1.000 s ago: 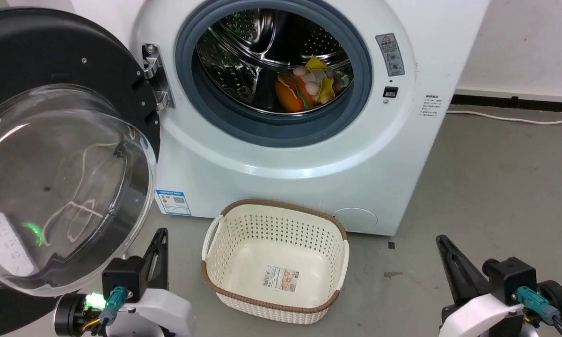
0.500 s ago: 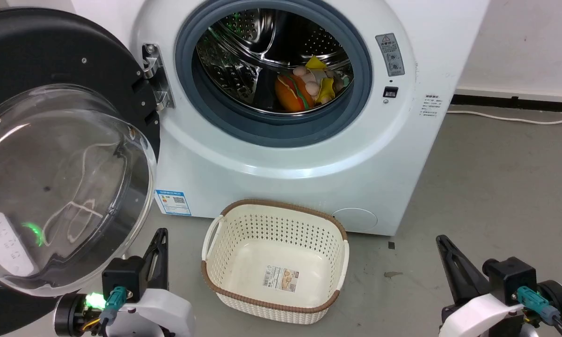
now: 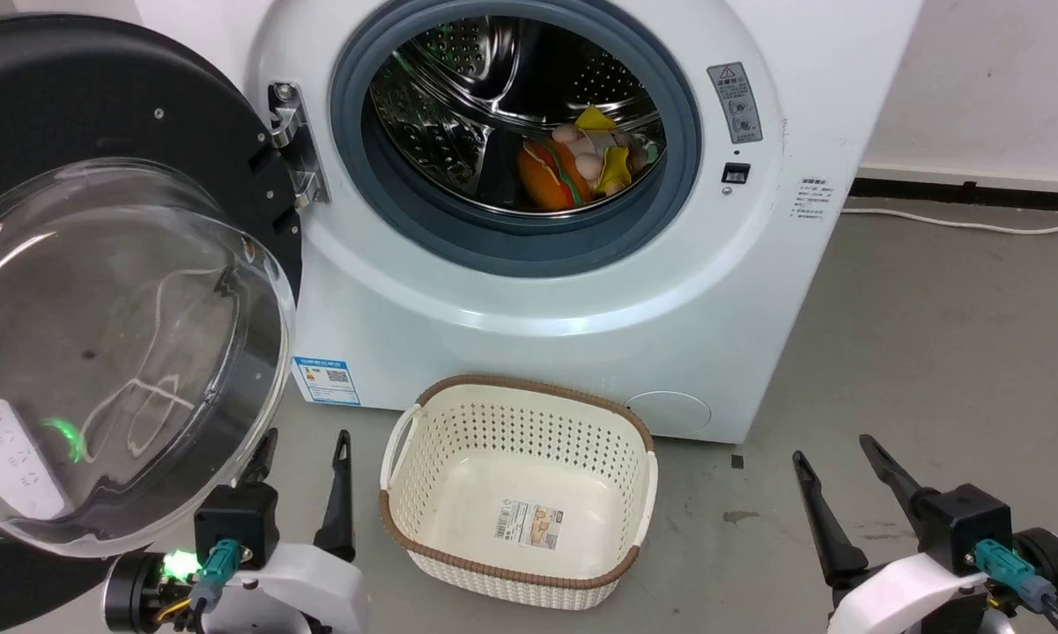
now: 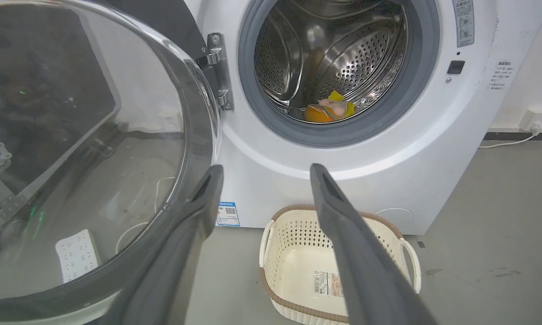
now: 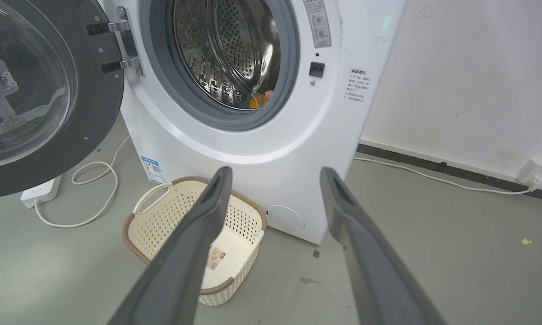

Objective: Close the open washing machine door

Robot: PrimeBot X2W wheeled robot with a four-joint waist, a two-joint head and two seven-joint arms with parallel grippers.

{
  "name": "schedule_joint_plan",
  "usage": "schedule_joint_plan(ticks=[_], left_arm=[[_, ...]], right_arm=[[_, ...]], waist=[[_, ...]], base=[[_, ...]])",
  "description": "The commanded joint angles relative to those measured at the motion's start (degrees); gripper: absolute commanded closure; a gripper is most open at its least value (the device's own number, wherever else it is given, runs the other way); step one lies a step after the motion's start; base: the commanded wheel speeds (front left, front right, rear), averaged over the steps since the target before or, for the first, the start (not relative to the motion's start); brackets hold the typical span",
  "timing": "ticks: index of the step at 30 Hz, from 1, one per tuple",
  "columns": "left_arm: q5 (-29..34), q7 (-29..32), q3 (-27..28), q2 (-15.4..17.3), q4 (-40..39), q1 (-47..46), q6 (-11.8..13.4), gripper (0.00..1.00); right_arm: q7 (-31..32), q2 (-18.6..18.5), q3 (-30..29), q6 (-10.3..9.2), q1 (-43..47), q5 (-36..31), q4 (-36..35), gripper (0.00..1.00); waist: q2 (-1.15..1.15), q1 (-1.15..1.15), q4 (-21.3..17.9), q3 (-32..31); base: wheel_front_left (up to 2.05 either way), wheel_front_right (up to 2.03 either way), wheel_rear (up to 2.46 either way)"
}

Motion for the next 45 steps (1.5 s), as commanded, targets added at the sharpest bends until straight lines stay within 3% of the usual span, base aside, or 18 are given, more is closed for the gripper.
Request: schedule_joint_plan(ticks=[1,13,28,45], left_arm=[[0.06,-0.67,-0.17,0.01,0.03,0.0,0.1,0.0],[0.05,-1.99,-0.76,0.19,0.14,0.05,0.31,0.0],[-0.04,-3.79,-1.59,0.9,0.49,0.62,0.54,0.0],[-0.5,-6.06,-1.28,1.24,-1.81,2.93,2.73,0.0]], right_arm=[[-0.61,-0.04,-0.21,0.0,0.07,0.38,0.05,0.0],[-1.94,0.0,-0.36,0.01,0.41,0.33,0.19,0.0],[-3.74,0.04,-0.07,0.01,1.1,0.03,0.69,0.0],[-6.01,-1.33,4.41,0.02,-1.64,0.59,4.27,0.0]], waist=[[0.0,0.0,0.08,-0.01],[0.0,0.0,1.47,-0.19],[0.0,0.0,7.24,-0.59],[0.0,0.0,12.43,0.31]], base=[[0.0,0.0,0.0],[0.0,0.0,0.0],[0.0,0.0,0.0],[0.0,0.0,0.0]])
